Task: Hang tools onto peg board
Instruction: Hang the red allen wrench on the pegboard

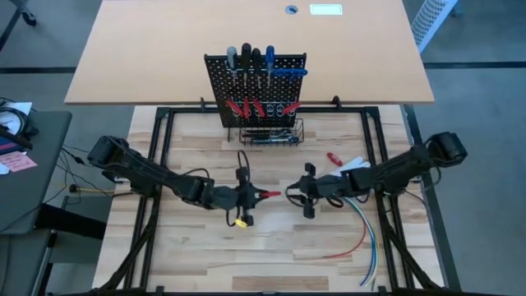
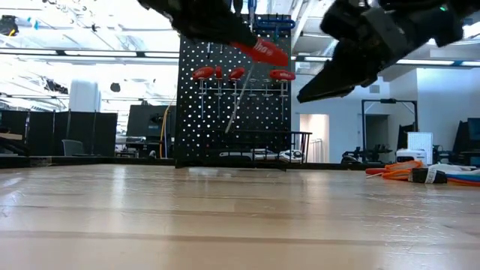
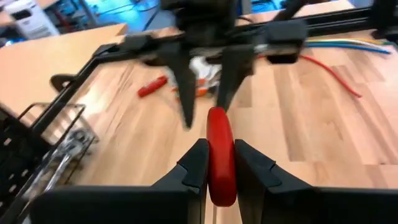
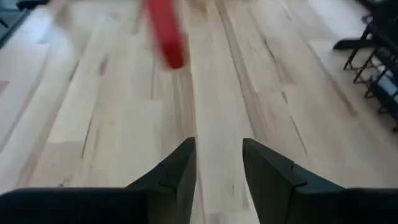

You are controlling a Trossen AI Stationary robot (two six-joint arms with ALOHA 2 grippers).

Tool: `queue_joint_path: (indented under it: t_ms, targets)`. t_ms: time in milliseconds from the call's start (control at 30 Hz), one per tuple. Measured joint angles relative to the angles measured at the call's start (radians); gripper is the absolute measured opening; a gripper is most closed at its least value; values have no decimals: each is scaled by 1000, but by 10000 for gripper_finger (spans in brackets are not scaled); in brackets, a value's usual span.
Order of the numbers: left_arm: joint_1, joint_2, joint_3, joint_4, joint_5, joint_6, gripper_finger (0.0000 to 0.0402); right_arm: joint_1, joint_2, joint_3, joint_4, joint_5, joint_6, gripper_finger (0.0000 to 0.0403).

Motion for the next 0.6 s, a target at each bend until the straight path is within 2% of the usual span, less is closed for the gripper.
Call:
queue_joint_path:
  t_ms: [67, 167, 267, 333, 467, 600]
  targets:
    - [14, -25, -30, 2, 0, -14, 41, 16, -15, -45, 75, 16, -29, 133]
    - [30, -56, -93, 75, 12, -14, 41, 27, -6, -118, 308, 17, -91, 129]
    - [46, -68, -156, 204, 76, -4, 41, 27, 44, -163, 565, 18, -140, 129]
    - [56, -67, -179, 267, 122, -3, 41, 22, 95, -165, 675, 16, -157, 128]
    - [64, -67, -194, 301, 164, -4, 41, 15, 165, -150, 781, 5, -159, 128]
    - [65, -68, -194, 301, 167, -5, 41, 14, 196, -110, 795, -58, -172, 128]
